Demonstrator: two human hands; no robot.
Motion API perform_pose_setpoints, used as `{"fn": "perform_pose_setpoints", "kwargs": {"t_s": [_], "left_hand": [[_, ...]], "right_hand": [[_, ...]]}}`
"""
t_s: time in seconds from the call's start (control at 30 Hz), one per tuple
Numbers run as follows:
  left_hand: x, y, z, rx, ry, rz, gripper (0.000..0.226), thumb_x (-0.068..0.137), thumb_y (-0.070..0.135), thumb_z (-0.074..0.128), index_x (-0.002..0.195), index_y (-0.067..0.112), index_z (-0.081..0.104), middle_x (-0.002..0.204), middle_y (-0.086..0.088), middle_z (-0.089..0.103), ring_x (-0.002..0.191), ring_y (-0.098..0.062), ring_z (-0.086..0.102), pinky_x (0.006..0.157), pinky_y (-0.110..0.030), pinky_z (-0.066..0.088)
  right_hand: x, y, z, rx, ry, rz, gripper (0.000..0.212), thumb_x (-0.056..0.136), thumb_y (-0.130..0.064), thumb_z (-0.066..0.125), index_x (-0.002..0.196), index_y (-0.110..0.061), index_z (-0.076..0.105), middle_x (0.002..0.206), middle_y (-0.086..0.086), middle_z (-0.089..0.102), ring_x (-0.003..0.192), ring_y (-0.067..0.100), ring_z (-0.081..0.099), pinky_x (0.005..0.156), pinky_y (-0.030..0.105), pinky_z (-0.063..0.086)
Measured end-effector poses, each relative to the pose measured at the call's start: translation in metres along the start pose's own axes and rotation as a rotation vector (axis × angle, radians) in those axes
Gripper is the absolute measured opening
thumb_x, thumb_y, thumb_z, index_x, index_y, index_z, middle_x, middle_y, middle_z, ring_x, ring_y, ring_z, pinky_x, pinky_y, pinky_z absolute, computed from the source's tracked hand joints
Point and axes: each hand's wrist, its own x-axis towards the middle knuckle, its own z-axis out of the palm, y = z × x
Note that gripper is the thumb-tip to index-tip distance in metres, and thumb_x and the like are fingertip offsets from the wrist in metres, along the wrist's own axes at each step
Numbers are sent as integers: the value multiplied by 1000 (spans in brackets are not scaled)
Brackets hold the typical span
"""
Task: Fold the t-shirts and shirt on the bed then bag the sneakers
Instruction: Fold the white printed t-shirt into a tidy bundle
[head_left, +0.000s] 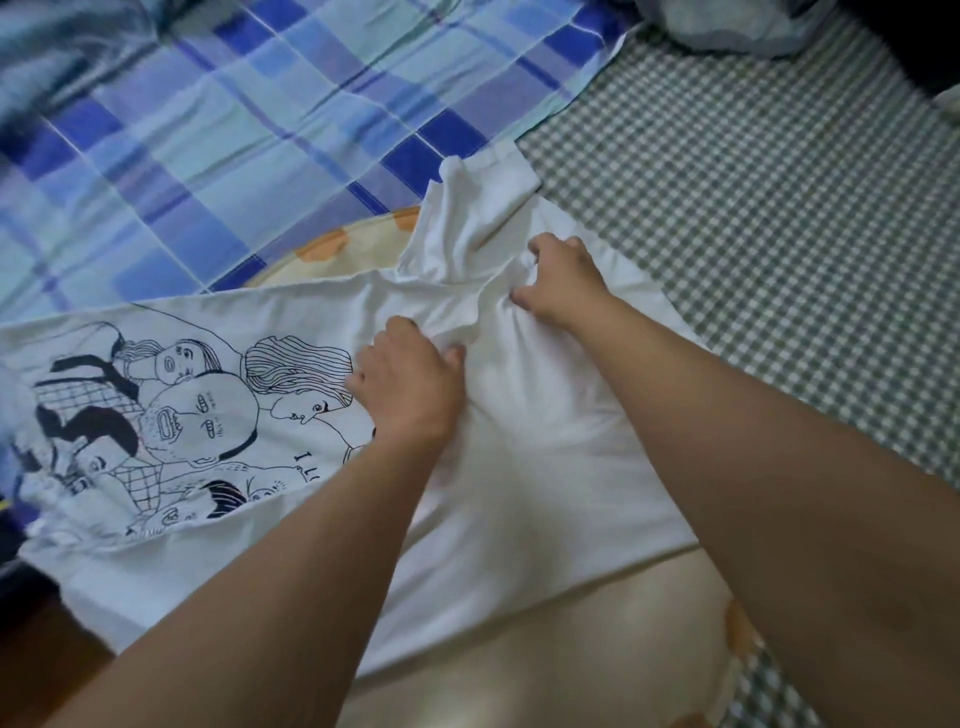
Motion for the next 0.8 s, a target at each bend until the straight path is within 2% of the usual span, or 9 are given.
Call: {"fn": "perform_pose_setpoints", "kwargs": {"t_s": [0.1, 0.17, 0.27, 0.33, 0.4, 0.47, 0.57, 0.67, 0.8], "left_hand": [[13, 9, -12, -57, -204, -75, 24, 86, 29, 56, 108, 25, 64, 123, -11, 58, 126, -38, 44, 107, -47, 37], [15, 8, -23, -143, -278, -42, 8, 81, 25, 57, 87, 20, 59, 104, -9, 63, 110, -34, 54, 103, -45, 43], [2, 0, -49, -429, -268, 83, 16, 85, 19, 68, 82, 16, 52, 76, -2, 57, 62, -18, 54, 59, -26, 49], [-21, -10, -65, -603, -287, 173, 13, 86, 13, 72, 91, 13, 60, 78, -4, 63, 52, -13, 57, 44, -19, 37], [-53, -24, -67, -645, -313, 352, 13, 85, 7, 73, 90, 16, 67, 80, -3, 66, 58, -10, 60, 51, -16, 40], [-78, -43, -54, -481, -244, 646, 16, 83, 7, 75, 87, 22, 70, 81, 5, 62, 74, -15, 57, 69, -29, 46], [-98, -74, -18, -184, -269, 1005, 24, 75, 12, 74, 97, 21, 72, 91, 5, 62, 85, -24, 57, 73, -44, 48], [-105, -95, -6, -52, -335, 1124, 25, 84, 29, 72, 109, 25, 71, 103, 7, 64, 94, -27, 60, 77, -45, 48], [-91, -101, -12, -7, -68, 970, 39, 79, 6, 63, 116, 15, 71, 111, -6, 64, 100, -35, 57, 82, -47, 47]], "right_hand": [[-1, 2, -7, 106, -40, -19, 34, 85, -19, 72, 116, -15, 60, 108, 3, 58, 99, 22, 60, 83, 35, 52], [-13, 6, -15, 275, 10, -50, 9, 82, -10, 69, 81, -15, 61, 80, 1, 60, 78, 18, 58, 67, 35, 48], [-53, 24, -37, 654, 70, -65, 9, 87, -4, 70, 92, -12, 72, 93, 7, 75, 82, 15, 68, 78, 35, 57], [-97, 44, -50, 815, 57, -80, 14, 90, -1, 70, 103, -7, 72, 102, 6, 76, 91, 14, 71, 86, 28, 57], [-147, 72, -53, 850, 39, -82, 15, 88, 3, 71, 100, -6, 73, 97, 2, 75, 92, 11, 69, 86, 26, 55], [-191, 104, -40, 764, 22, -68, 28, 83, 5, 75, 86, -23, 75, 94, -7, 74, 95, 11, 68, 90, 28, 53], [-225, 149, -2, 387, 4, -39, 52, 78, 8, 68, 72, -43, 71, 103, -15, 67, 108, 11, 58, 98, 32, 45], [-234, 167, 25, 118, 14, -55, 55, 82, 14, 57, 71, -39, 68, 110, -10, 57, 111, 12, 45, 97, 28, 38], [-206, 149, 17, 265, 233, 126, 30, 97, 2, 50, 100, -22, 68, 112, -5, 55, 105, 11, 54, 88, 15, 40]]}}
